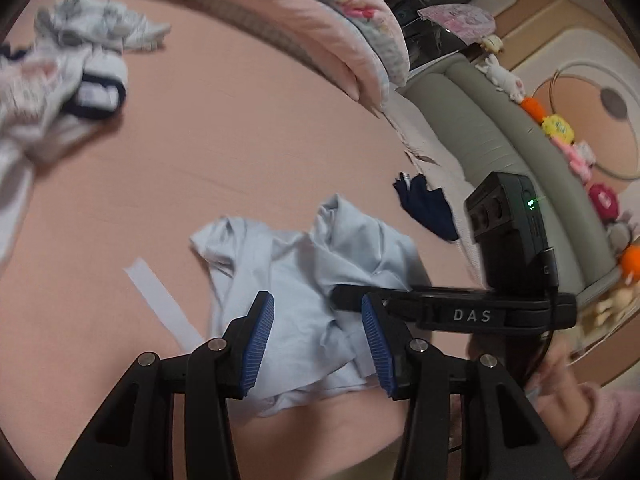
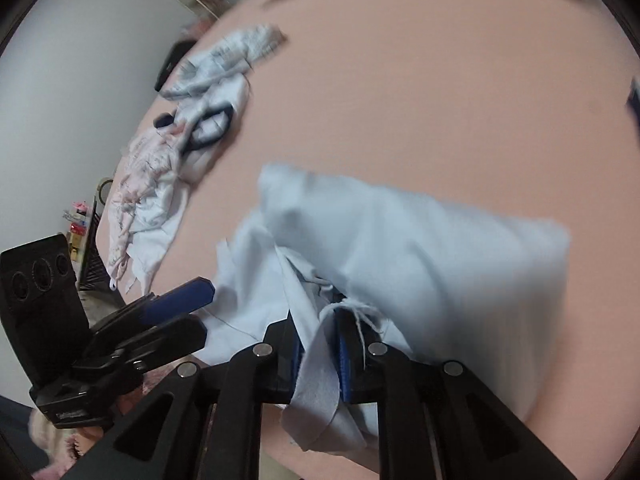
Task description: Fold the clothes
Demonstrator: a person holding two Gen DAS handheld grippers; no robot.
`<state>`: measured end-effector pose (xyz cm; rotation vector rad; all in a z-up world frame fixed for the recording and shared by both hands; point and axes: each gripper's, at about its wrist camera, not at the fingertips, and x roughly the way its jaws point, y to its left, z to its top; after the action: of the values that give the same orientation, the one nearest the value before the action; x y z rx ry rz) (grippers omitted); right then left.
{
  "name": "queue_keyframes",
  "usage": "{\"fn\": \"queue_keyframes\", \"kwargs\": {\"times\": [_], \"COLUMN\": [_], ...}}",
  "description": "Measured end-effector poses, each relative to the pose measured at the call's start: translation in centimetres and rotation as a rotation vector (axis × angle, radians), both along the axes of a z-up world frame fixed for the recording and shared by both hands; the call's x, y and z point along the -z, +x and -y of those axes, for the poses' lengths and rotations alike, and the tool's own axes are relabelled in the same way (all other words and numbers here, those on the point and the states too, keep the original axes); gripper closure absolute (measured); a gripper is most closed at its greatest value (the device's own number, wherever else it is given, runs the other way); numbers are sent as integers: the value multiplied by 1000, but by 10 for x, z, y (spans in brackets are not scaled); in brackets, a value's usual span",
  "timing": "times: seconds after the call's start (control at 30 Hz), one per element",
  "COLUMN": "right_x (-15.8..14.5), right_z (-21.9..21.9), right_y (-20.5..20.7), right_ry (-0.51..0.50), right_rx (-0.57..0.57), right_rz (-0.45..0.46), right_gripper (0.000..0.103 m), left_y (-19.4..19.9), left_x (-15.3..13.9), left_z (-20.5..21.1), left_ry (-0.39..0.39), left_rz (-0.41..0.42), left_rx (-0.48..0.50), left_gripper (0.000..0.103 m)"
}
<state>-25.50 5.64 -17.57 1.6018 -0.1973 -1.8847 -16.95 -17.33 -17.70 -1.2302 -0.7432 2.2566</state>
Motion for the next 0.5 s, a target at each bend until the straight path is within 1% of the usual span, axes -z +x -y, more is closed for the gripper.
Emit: {"fn": "queue_keyframes", "kwargs": {"times": [0.03, 0.07, 0.1, 0.13, 0.17, 0.23, 0.27, 0.33, 0.37, 0.4, 0.43, 0.5], "right_x": [-9, -20, -31, -44, -56, -75, -82, -92, -93, -89, -82, -65], "right_z": [-5, -11, -19, -30, -41, -66, -77, -100, -107, -111, -114, -118], "right_y": [3, 7, 11, 15, 18, 23, 25, 28, 28, 28, 27, 24], "right_ry": [-54, -92, -112, -148, -196, -305, -291, -166, -78, 37, 130, 227], "right_rx": [-12, -18, -11, -4, 11, 60, 96, 172, 200, 217, 224, 221], "right_rz": [5, 3, -11, -27, -40, -65, -103, -208, -255, -297, -321, -320], "right_gripper": [71, 67, 67, 67, 66, 45, 44, 44, 44, 44, 44, 44], "left_y": [0, 0, 1, 1, 0, -5, -7, -13, -14, -16, -18, -23], "left_x": [0, -3, -6, -10, -12, -16, -17, -16, -15, -15, -14, -12], "left_z": [-1, 0, 2, 4, 3, -1, -6, -18, -24, -30, -36, -50], "left_ry": [27, 73, 123, 172, 181, 173, 161, 90, 58, 28, -8, -83], "left_rz": [-1, -13, -27, -41, -43, -38, -32, -17, -9, -2, 10, 37], "left_rx": [7, 6, 3, 0, -4, -1, 3, -1, -5, -9, -6, 3], "left_gripper": [55, 53, 48, 46, 46, 46, 46, 46, 46, 46, 46, 46]}}
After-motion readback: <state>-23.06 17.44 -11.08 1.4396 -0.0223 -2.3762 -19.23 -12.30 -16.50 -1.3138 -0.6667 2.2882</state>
